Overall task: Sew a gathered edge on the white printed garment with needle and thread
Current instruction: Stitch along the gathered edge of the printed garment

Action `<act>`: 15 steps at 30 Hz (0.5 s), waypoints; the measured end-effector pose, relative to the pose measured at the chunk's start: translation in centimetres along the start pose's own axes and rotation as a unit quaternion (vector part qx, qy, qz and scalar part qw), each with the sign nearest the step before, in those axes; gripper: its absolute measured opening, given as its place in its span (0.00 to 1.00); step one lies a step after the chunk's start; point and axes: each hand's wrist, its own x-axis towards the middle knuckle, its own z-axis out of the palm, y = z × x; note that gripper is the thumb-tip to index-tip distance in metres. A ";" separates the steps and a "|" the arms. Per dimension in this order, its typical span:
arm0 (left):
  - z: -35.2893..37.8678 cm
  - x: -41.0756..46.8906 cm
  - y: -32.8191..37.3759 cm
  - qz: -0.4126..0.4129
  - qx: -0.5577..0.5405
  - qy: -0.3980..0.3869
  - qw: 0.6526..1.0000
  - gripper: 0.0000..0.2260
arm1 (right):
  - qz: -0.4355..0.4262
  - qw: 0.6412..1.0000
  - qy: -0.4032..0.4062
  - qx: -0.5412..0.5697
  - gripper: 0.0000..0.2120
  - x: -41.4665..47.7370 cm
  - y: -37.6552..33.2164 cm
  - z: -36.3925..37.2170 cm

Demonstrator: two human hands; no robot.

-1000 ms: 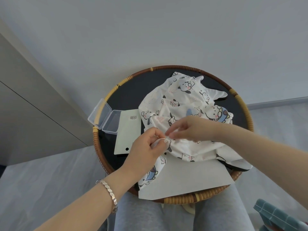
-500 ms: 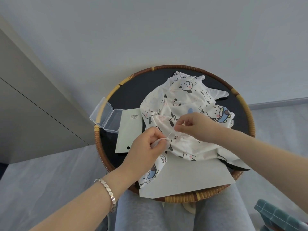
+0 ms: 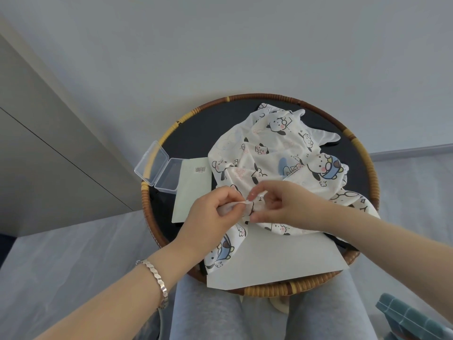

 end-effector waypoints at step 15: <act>-0.9 -0.7 -0.2 0.002 0.059 0.008 0.998 0.05 | -0.043 0.990 0.049 -0.128 0.06 -0.6 0.1 0.0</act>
